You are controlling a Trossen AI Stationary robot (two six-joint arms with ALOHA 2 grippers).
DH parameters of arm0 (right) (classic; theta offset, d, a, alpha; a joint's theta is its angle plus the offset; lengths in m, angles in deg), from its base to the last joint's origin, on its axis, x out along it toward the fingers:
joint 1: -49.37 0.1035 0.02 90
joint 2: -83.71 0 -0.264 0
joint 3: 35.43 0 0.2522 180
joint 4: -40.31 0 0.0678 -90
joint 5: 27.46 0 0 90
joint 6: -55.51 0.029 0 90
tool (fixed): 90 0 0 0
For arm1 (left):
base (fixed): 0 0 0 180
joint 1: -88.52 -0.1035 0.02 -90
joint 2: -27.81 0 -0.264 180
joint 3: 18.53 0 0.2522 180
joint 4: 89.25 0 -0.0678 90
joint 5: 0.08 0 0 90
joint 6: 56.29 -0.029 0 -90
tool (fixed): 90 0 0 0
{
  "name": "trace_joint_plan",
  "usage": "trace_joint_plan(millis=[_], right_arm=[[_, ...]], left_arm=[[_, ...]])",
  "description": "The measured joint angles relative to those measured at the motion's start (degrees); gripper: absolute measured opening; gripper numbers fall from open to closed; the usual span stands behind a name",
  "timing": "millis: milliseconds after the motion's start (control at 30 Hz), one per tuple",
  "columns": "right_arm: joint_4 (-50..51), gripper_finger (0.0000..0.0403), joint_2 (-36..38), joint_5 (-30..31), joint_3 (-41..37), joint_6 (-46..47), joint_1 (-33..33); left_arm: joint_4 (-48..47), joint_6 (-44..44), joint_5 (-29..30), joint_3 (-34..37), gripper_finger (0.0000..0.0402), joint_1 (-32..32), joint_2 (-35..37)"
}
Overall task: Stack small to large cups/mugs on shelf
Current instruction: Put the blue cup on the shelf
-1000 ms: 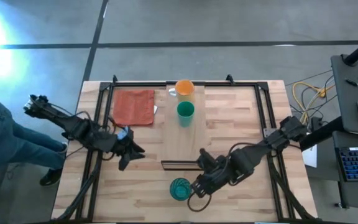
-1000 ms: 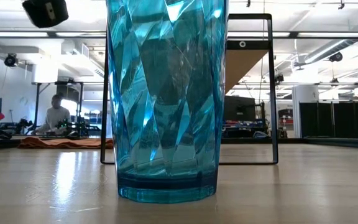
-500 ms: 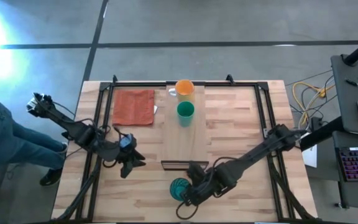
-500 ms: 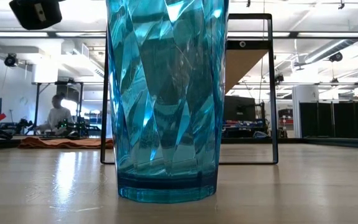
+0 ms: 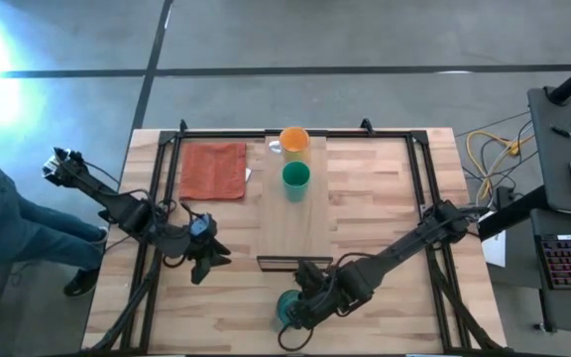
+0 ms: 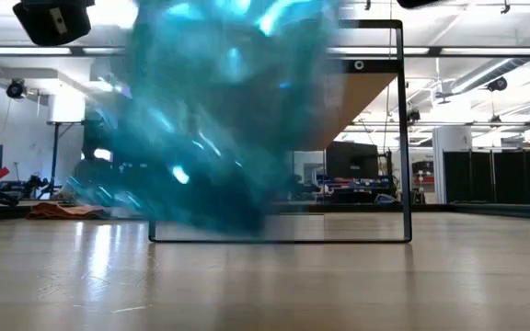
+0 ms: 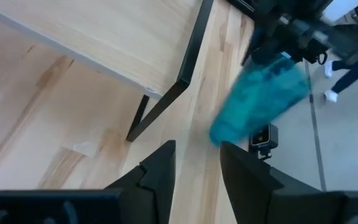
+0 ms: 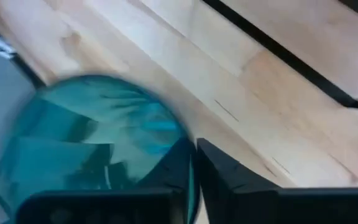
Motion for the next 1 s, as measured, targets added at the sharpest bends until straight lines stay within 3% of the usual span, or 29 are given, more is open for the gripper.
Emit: trace_joint_plan(millis=[233, 400, 500, 700, 833, 1000], right_arm=[[3.63, 0.001, 0.57, -0.41, 12.95, -5.64, -0.26], [23.39, 0.001, 0.96, 10.01, 27.57, -6.03, -0.17], [29.76, 0.0009, 4.24, 17.42, 25.9, -3.57, -0.3], [33.9, 0.0009, 7.52, 24.47, 24.99, -5.01, -2.96], [33.9, 0.0009, 7.84, 24.18, 25.47, -8.91, -6.05], [34.32, 0.0009, 8.4, 17.38, 25.41, -12.41, -9.85]], left_arm=[[-0.42, -0.16, 0.67, -0.02, 0.0112, -0.02, 0.02], [-0.39, -0.6, 1.92, -0.02, 0.0112, -0.02, 0.2], [-0.39, -0.66, 3.21, -0.37, 0.0112, -0.02, 0.21], [4.0, -4.65, 6.82, -3.54, 0.0112, -0.24, 1.03], [5.04, -8.64, 10.45, -6.86, 0.0112, -1.04, 0.75], [4.7, -11.74, 12.75, -8.51, 0.0112, -4.16, -0.94]])
